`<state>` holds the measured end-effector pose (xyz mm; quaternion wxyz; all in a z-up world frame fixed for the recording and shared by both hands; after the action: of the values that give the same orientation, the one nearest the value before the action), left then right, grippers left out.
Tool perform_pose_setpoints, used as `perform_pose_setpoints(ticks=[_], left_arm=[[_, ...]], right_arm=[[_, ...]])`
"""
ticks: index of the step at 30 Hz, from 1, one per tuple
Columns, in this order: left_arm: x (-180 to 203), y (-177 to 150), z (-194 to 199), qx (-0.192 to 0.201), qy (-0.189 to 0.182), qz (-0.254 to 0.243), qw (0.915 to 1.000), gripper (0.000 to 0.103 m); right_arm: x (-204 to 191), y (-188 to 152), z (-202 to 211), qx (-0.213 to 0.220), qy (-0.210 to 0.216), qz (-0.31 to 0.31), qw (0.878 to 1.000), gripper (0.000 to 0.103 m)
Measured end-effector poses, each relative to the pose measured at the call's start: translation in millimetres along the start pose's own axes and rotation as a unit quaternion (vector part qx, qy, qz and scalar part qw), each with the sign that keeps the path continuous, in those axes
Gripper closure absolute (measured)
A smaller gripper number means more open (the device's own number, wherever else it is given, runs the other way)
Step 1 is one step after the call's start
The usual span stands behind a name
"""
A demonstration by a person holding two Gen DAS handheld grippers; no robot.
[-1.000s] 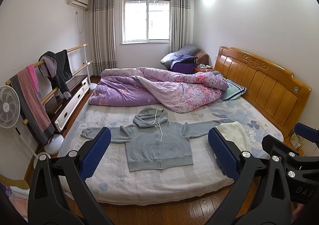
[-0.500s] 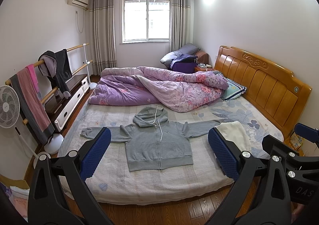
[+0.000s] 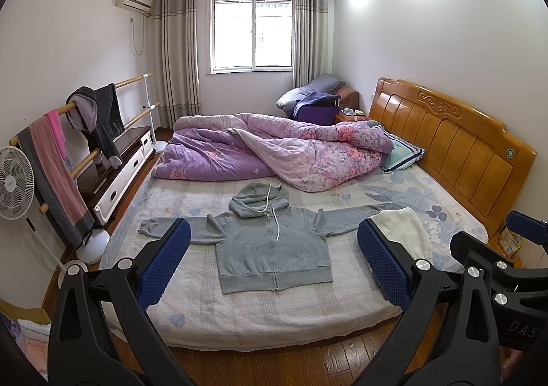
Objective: Fold large clothes
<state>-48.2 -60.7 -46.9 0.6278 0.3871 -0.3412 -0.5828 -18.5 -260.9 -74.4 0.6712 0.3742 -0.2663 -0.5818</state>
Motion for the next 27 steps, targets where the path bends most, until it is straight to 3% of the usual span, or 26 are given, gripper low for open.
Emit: perform_pose_setpoints(ticks=[27], left_arm=[[-5,-11,1,-0.003,0.002,0.000,1.0000,0.005]], right_arm=[[2,0,-3,-0.001,0.001,0.002,1.000,0.008]])
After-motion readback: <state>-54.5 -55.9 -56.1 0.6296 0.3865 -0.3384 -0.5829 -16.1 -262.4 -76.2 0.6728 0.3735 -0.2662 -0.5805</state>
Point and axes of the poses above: each gripper's, at about its wrist camera, not at the fingertips, and z roughly against the way its jaws point, x to its right, y to its top, the point moved 6 cm from there along -z, roughly the way its jaws point, and after that the axes turned 2 degrees about y, right-handed, at the moved point
